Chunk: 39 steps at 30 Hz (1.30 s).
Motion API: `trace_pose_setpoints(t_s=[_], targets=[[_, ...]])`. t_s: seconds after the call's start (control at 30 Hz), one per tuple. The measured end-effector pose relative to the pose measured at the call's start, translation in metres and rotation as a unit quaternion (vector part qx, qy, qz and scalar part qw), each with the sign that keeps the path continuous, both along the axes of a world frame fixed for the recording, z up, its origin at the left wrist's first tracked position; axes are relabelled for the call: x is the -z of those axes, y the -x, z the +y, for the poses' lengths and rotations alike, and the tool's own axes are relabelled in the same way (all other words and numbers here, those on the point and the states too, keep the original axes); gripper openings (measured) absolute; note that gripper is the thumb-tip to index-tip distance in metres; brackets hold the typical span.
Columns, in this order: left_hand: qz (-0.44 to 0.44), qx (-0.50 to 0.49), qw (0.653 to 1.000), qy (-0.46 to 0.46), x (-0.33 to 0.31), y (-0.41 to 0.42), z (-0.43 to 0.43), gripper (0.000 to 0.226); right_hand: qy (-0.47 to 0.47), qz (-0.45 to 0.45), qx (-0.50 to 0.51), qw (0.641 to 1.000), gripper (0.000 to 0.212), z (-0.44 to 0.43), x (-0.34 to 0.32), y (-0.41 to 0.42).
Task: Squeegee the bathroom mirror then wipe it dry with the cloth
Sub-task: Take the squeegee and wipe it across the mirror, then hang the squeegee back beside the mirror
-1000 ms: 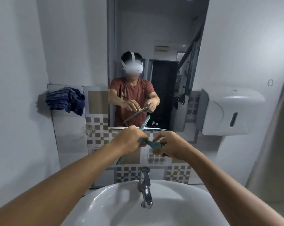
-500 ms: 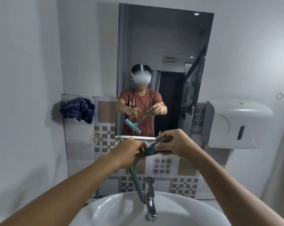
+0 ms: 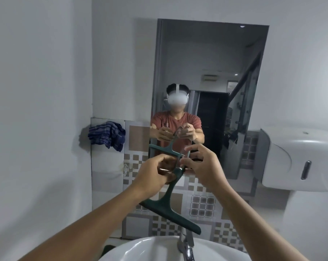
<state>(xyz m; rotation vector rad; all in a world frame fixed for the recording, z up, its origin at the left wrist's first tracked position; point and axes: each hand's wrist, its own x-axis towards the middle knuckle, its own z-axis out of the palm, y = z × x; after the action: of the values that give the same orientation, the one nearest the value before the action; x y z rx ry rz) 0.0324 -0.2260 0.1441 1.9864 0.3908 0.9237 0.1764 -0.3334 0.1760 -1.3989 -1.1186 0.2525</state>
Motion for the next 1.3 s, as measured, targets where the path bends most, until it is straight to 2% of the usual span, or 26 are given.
trace_pose_setpoints(t_s=[0.27,0.47,0.67,0.9,1.03,1.3], targets=[[-0.023,-0.059,0.998,-0.013,0.011,0.025,0.029,0.031,0.007,0.037,-0.094,0.995,0.033,0.041,0.014,0.018],[-0.017,-0.100,0.995,0.003,0.032,0.050,0.059,0.030,-0.001,0.043,-0.114,0.993,0.037,0.077,0.034,0.041],[-0.008,-0.119,0.992,0.032,0.050,0.069,0.084,0.029,0.038,0.024,-0.132,0.990,0.039,0.121,0.062,0.054],[0.009,-0.138,0.989,0.060,0.072,0.071,0.123,0.041,0.086,0.033,-0.108,0.990,0.044,0.173,0.092,0.059],[0.002,-0.160,0.986,0.054,0.081,0.063,0.150,0.049,0.076,0.044,-0.086,0.992,0.045,0.200,0.100,0.060],[0.006,-0.189,0.982,0.012,0.092,0.045,0.201,0.051,0.080,0.027,-0.059,0.995,0.046,0.248,0.107,0.050]])
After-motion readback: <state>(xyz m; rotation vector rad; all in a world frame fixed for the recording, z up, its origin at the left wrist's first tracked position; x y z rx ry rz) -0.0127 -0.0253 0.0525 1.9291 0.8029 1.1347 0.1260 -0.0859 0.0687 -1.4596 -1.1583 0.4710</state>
